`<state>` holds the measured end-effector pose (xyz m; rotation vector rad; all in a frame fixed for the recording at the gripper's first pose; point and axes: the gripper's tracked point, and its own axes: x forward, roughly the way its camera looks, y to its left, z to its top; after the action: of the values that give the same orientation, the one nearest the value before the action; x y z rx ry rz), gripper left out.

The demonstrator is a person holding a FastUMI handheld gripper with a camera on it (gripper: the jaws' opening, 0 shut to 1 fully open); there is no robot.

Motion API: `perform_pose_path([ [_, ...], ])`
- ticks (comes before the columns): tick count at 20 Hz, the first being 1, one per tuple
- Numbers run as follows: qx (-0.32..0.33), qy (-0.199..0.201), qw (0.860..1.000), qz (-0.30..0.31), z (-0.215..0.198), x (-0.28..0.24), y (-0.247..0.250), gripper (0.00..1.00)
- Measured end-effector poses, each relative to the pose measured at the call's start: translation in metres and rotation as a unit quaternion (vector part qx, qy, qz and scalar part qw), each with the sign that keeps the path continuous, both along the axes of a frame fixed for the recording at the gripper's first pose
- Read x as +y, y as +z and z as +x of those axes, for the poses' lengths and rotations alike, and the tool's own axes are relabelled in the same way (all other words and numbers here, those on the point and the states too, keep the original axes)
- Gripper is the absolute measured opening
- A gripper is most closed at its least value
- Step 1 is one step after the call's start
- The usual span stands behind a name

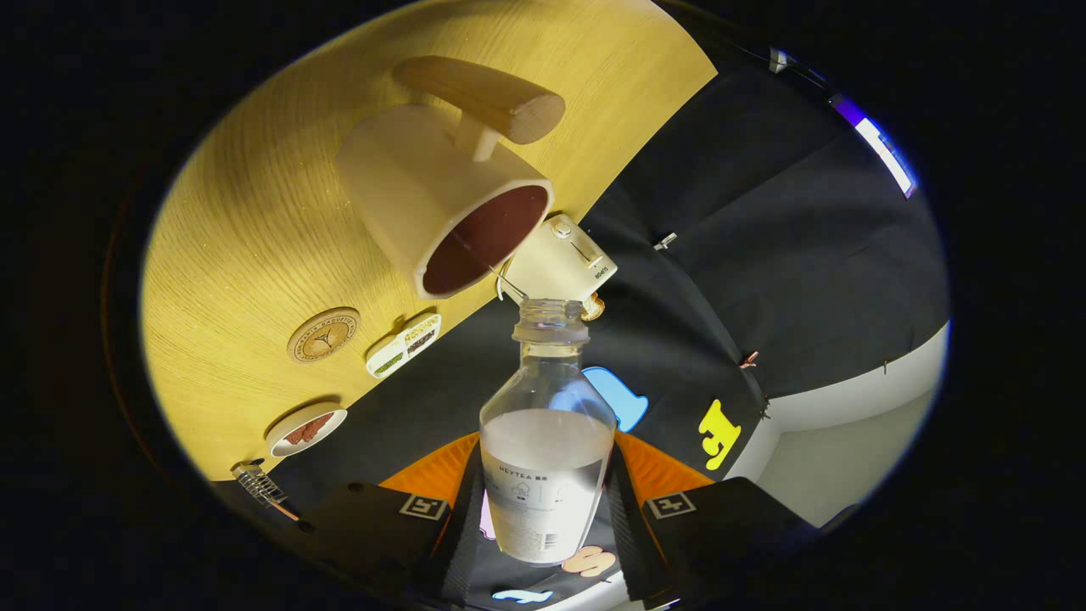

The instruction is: Take the bottle from table, then pour the juice into the cup, finally place the bottle on the coaster

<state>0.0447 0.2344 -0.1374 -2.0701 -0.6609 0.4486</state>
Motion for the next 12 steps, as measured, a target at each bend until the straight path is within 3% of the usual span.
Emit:
perform_pose_path([
  [8,0.017,-0.025,1.000,0.004,0.002,-0.008,-0.007,0.70],
  [12,0.086,-0.065,0.993,0.043,-0.002,-0.021,-0.035,0.70],
])
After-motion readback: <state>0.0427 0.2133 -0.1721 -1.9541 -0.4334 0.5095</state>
